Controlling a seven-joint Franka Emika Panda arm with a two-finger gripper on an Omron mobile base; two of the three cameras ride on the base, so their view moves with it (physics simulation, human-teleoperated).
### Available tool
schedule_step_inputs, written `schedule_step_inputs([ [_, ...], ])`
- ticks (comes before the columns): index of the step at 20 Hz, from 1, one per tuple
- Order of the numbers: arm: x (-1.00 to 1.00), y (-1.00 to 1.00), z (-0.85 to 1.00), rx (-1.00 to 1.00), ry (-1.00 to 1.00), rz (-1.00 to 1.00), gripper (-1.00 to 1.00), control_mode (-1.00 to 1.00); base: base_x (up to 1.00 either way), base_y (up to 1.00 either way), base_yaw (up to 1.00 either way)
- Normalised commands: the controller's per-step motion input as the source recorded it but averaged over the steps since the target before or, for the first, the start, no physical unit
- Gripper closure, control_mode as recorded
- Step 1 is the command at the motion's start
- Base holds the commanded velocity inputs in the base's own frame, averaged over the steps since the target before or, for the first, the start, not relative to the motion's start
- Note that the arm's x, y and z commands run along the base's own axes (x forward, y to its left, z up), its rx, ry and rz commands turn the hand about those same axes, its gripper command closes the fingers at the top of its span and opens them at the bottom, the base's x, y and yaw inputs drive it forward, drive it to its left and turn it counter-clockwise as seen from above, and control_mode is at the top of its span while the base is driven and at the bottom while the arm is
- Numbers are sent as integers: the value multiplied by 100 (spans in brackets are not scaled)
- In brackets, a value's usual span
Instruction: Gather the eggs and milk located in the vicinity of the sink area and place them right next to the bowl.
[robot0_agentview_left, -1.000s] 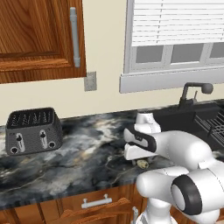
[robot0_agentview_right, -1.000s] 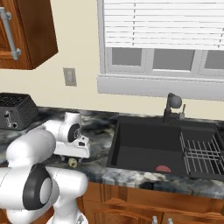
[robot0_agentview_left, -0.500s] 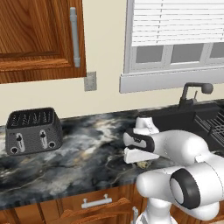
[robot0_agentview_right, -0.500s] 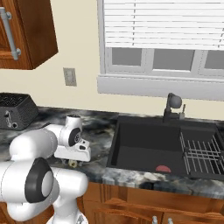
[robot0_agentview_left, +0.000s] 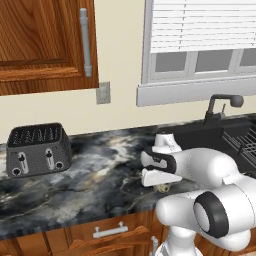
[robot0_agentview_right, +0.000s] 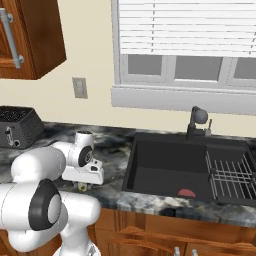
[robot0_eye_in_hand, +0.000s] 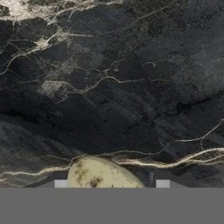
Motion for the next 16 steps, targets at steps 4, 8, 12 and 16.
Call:
schedule_step_inputs([
  [4, 0, 0, 0, 0, 0, 0, 100, -100, 0, 0, 0],
  [8, 0, 0, 20, 0, -1, 0, 100, -100, 0, 0, 0],
  [12, 0, 4, 92, 1, -8, 0, 100, -100, 0, 0, 0],
  [16, -2, 1, 100, 3, -12, 0, 100, -100, 0, 0, 0],
])
